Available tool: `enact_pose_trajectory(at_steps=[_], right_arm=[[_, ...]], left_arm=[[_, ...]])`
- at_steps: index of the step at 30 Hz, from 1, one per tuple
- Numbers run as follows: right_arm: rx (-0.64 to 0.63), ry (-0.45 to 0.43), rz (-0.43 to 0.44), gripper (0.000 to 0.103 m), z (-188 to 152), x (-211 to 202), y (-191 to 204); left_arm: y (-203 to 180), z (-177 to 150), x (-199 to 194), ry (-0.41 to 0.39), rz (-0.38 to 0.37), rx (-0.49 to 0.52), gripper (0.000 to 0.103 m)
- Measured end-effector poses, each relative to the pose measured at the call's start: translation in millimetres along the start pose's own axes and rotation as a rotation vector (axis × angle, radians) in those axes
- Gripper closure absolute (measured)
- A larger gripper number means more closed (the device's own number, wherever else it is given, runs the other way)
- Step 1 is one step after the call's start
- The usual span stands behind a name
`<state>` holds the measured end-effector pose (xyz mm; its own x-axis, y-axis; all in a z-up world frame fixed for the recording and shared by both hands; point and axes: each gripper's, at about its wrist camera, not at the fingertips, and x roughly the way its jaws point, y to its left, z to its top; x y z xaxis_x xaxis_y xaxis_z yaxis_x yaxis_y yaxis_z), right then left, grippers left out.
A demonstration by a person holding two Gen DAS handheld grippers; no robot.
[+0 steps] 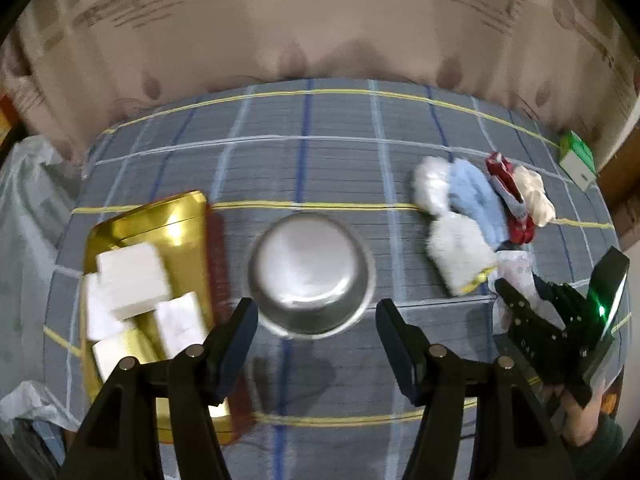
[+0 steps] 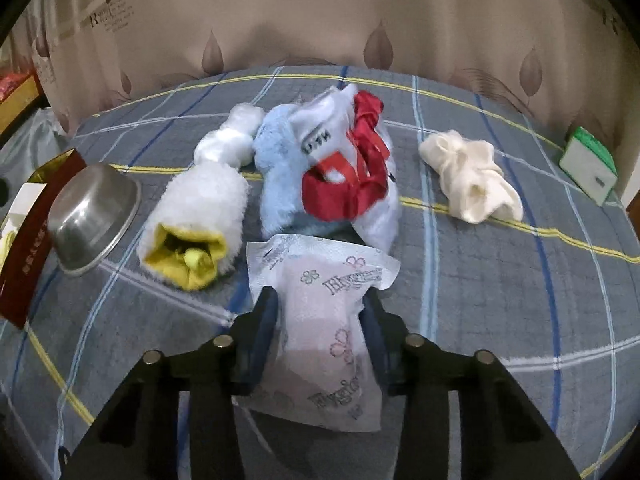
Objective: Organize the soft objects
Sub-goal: 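Close the right tool on the printed white pad on the bedspread, then grasp the white fluffy mitt with the left tool while the right tool holds the printed pad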
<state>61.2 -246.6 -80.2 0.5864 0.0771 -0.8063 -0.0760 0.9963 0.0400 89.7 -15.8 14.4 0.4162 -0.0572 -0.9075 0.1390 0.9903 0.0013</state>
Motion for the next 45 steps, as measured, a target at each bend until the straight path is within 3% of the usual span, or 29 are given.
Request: enact_pose_trajectory(at_steps=[3,11,19,29,45], right_arm=[[0.005,-0.002,0.005,0.073,-8,-7,-11],[0.025,-0.024,0.017,0.074,-27,-20,-41],[0.022,-0.028,0.026,0.070,-28,-18,-40],[-0.002,-0.026,0.040,0.060,-28,-17,-36],[-0.011,-0.024,0.032,0.060,-28,-16,-35]], left_arm=[[-19,7,10,0.013,-0.043,0.010,0.040],[-74,25,33,0.027,-0.136,0.032,0.040],[-112,42,61,0.073,-0.157,0.031,0.040],[-121,48,98,0.074,-0.119,-0.029,0.040],[-136,36,134,0.097,-0.051,0.052,0.036]])
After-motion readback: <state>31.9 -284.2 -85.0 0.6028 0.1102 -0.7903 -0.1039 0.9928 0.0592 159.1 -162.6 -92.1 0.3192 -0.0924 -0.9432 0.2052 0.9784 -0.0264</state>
